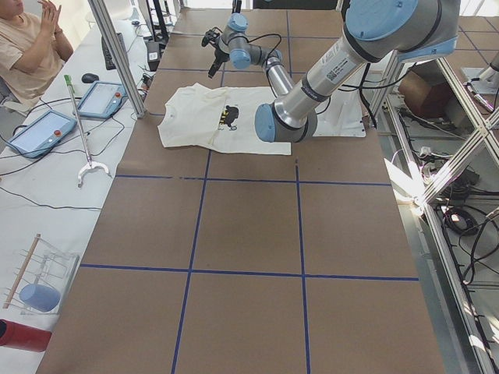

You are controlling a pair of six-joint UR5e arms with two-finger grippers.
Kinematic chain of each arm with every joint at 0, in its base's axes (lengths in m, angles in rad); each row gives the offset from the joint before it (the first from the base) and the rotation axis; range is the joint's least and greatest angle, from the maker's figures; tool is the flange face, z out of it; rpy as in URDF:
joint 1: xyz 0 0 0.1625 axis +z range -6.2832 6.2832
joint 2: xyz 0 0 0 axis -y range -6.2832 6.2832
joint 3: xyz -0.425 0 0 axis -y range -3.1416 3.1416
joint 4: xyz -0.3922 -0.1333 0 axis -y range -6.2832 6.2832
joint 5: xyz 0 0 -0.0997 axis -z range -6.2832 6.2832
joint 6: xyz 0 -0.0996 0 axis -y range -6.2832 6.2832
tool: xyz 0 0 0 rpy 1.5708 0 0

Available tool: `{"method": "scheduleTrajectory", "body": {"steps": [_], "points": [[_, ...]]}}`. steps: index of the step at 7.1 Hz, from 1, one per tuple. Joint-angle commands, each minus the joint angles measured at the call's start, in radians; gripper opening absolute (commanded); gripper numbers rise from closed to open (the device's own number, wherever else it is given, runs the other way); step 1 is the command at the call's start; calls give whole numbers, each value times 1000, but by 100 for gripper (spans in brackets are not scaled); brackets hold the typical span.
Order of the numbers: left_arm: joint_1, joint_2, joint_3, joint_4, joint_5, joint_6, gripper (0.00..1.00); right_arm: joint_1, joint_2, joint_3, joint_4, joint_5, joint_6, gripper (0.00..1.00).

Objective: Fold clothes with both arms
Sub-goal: 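Release the sleeve and lift the left gripper while the right gripper approaches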

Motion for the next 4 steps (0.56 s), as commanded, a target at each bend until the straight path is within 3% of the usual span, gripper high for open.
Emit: {"method": "scheduleTrajectory", "body": {"steps": [1,2,3,4], "points": [[-70,204,-258,144,-34,207,100,-153,181,-9,-134,-161,140,100],[-125,274,-327,158,-37,323,100,-232,300,-13,-308,-251,163,100],[-163,344,-370,158,-42,418,100,-310,391,-42,-407,-362,190,100],[-194,374,-372,148,-81,432,100,-365,459,-120,-406,-417,237,99]]}}
